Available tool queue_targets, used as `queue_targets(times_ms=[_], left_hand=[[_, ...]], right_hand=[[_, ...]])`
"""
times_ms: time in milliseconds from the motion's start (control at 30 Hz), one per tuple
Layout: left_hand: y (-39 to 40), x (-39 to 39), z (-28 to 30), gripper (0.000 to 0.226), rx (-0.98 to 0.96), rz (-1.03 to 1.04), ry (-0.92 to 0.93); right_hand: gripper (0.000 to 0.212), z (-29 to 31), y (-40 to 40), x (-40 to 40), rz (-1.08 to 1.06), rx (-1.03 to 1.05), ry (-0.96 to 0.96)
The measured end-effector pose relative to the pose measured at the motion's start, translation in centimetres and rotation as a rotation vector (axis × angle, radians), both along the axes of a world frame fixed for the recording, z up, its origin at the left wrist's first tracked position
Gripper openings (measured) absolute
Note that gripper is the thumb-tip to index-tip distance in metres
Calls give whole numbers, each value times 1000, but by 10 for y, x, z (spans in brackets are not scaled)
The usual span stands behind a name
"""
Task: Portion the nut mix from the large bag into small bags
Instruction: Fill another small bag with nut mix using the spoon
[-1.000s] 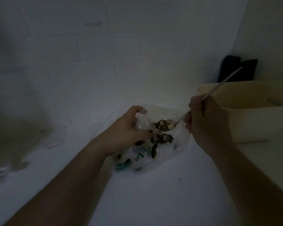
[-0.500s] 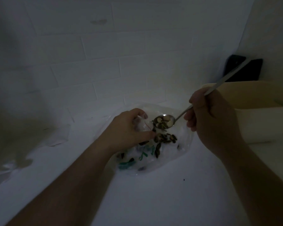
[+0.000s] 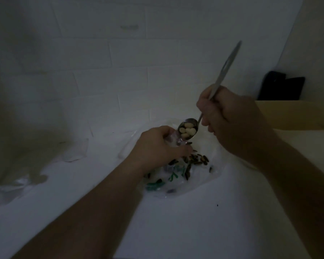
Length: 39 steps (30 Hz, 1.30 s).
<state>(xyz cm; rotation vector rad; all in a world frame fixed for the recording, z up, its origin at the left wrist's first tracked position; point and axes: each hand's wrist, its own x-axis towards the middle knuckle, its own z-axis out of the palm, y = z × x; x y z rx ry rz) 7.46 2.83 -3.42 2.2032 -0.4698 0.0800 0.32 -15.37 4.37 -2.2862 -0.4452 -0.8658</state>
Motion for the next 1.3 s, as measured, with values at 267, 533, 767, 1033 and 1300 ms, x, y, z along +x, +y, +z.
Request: queue_targets(times_ms=[267, 533, 767, 1033, 1300], left_hand=[[-1, 1, -4, 44, -57, 34, 24], [1, 1, -1, 38, -43, 62, -12], [2, 3, -3, 37, -54, 75, -26], [3, 4, -5, 41, -74, 64, 2], [8, -1, 6, 36, -144, 26, 75]], right_hand=[[10, 8, 14, 0, 28, -230, -13], [40, 9, 22, 0, 24, -451, -153], [41, 5, 20, 0, 42, -450, -210], [13, 3, 13, -7, 41, -135, -76], [29, -18, -6, -19, -141, -150, -55]])
